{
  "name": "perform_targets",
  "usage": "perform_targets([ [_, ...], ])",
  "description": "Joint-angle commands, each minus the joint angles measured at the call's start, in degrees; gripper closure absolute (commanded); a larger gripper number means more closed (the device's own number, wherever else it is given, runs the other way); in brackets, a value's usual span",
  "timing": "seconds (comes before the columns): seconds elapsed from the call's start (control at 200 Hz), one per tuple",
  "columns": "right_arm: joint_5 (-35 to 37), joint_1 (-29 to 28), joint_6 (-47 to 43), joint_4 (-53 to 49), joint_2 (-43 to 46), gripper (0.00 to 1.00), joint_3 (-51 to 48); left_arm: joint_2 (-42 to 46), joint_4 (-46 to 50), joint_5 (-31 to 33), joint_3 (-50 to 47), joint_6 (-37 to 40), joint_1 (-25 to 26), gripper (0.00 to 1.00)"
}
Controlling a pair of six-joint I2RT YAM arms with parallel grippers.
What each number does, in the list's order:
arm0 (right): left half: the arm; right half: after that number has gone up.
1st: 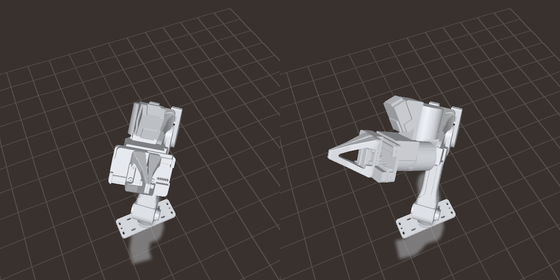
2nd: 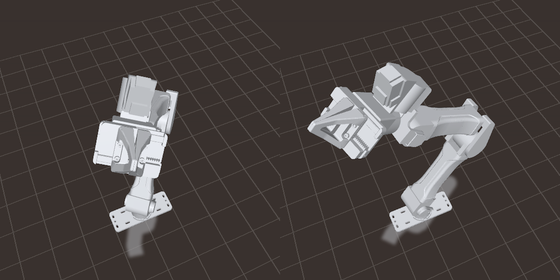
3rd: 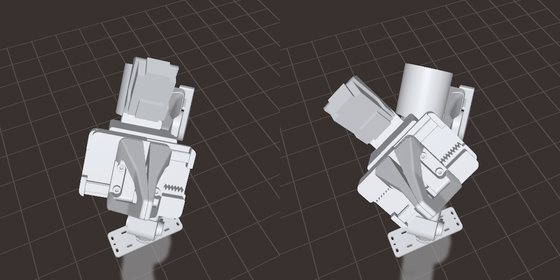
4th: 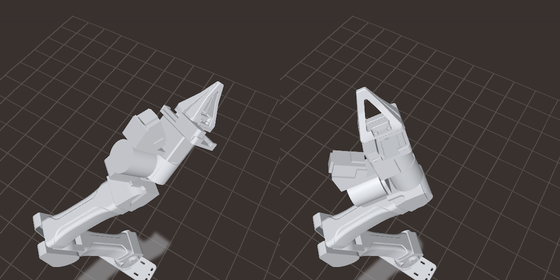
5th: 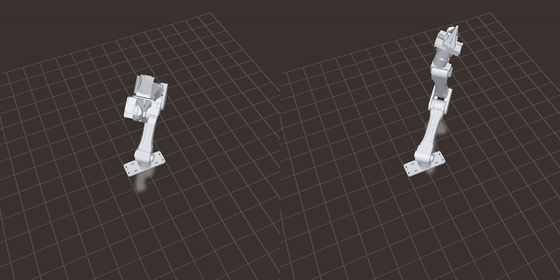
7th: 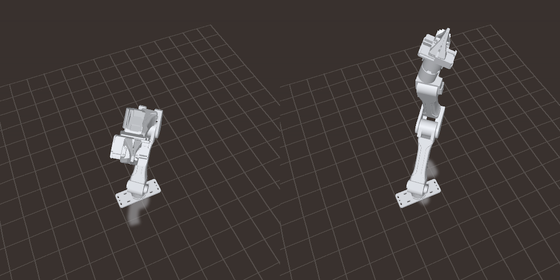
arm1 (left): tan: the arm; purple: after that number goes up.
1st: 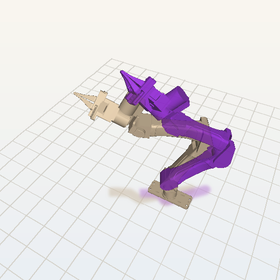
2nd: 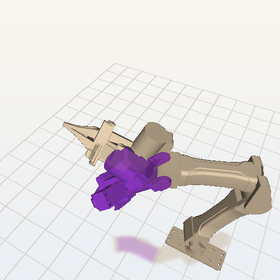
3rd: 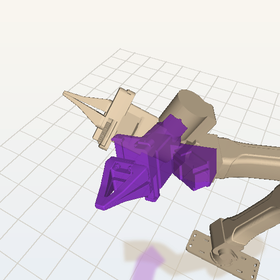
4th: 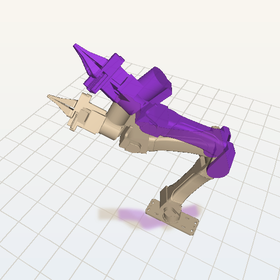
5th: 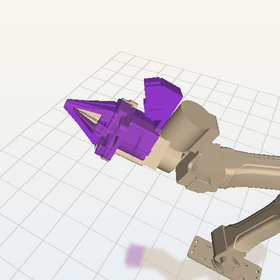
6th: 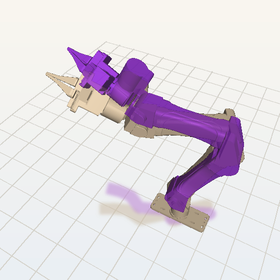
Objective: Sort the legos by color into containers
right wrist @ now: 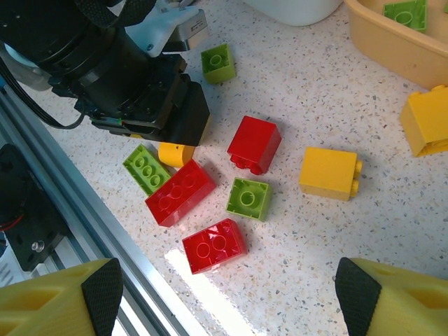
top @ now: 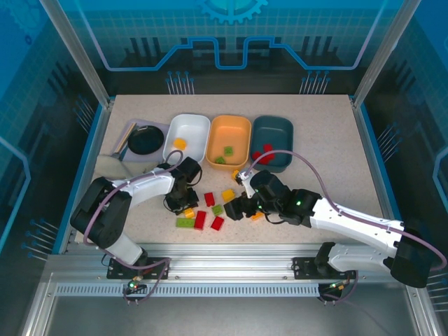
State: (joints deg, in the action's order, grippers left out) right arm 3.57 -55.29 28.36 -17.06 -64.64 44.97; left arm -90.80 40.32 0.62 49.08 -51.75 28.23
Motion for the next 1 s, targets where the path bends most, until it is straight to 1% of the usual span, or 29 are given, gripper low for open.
perform_targets([
  [0.0, 1.62, 0.98, 0.74, -0.42, 0.75, 0.18, 1.46, 1.35, 1.37, 3.24, 4.61, 2.37, 0.02, 0.67],
  [0.125, 2.00, 4.05, 2.35, 0.93, 3.12, 0.17, 3.19, 5.34, 7.33, 5.44, 12.90, 4.35, -1.17, 0.67],
  [0.255, 0.66, 8.44, 4.37, 4.42, 3.12, 0.16, 5.10, 4.80, 10.61, 4.43, 21.59, 5.37, -6.14, 0.67],
  [0.305, -0.35, 10.08, 5.09, 5.61, 1.95, 0.16, 7.98, 3.52, 10.81, 3.63, 24.56, 5.34, -8.22, 0.67],
  [0.415, -2.04, 12.50, 6.24, 8.29, -1.25, 0.16, 11.21, -1.26, 10.88, 2.29, 31.08, 3.99, -11.81, 0.68],
  [0.48, -3.23, 13.80, 6.99, 10.27, -3.25, 0.16, 12.63, -5.48, 10.91, 1.04, 34.96, 2.52, -13.44, 0.68],
  [0.605, -5.33, 16.04, 9.61, 13.17, -7.42, 0.15, 14.40, -13.40, 12.77, 2.11, 41.27, 0.51, -14.46, 0.67],
  [0.68, -6.44, 16.76, 10.35, 14.06, -9.44, 0.15, 15.74, -17.03, 13.38, 3.22, 42.58, -1.89, -15.25, 0.67],
  [0.805, -7.94, 17.41, 10.06, 13.28, -11.76, 0.15, 17.69, -20.47, 12.25, 4.46, 43.13, -5.70, -16.18, 0.67],
  [0.915, -8.78, 17.89, 10.26, 13.10, -11.71, 0.16, 16.97, -24.22, 13.47, 6.49, 46.24, -7.22, -16.27, 0.67],
  [0.995, -9.27, 18.29, 10.48, 12.67, -11.18, 0.15, 16.04, -27.14, 14.89, 6.59, 48.74, -8.27, -16.44, 0.67],
])
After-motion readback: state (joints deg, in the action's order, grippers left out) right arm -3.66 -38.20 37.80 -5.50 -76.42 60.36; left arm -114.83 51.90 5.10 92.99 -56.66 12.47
